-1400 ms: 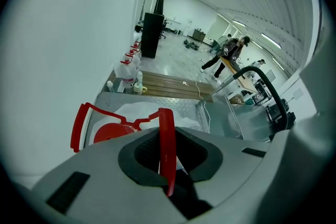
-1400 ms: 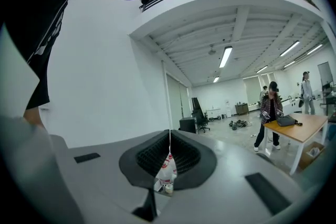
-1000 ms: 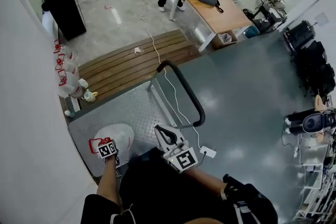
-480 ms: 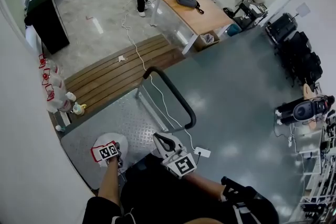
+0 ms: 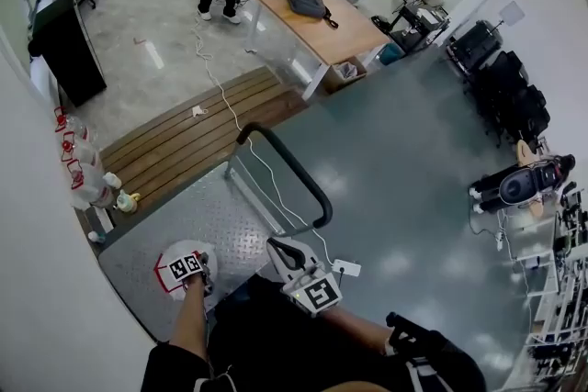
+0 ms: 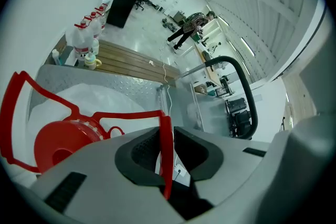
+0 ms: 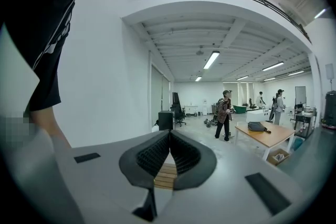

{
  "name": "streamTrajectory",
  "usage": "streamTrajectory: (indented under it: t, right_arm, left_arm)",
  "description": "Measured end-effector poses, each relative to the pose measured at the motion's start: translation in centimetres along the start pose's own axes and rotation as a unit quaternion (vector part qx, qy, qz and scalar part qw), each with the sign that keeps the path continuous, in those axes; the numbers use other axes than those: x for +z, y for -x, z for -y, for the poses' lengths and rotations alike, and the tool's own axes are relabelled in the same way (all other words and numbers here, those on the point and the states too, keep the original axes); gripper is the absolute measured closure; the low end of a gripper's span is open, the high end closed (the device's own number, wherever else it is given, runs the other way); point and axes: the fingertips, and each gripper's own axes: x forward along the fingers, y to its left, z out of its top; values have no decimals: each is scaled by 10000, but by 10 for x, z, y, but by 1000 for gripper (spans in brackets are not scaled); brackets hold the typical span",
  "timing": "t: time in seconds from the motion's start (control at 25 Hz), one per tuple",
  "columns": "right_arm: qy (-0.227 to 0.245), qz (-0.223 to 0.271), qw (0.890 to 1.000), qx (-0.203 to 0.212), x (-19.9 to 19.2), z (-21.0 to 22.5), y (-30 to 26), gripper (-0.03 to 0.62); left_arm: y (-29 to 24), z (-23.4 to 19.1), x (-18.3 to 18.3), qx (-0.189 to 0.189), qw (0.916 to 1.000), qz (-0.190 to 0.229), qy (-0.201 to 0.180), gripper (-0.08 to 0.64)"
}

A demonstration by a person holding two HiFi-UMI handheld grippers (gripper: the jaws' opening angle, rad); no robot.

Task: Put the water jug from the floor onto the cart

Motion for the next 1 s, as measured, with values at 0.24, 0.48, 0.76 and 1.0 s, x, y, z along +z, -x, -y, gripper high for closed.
streamTrajectory:
  t: [0.24,0.48,0.76,1.0]
  right_arm:
    - [43,9,10000,36,-1,-7,-1,574]
    - [7,109,9999,26,6,-11,-2,574]
    - [-91,199,9997,125,6,-21,-11,574]
    - [-203,343,9988,274,13,-32,-19,574]
  left_arm:
    - [2,7,3,-82,9999,0,-78,396]
    - [21,13,16,60,9983,172,-559,353]
    - [41,7,8,188,9914,209,-1280,345]
    - [74,30,18,68,9845,668,-1617,345]
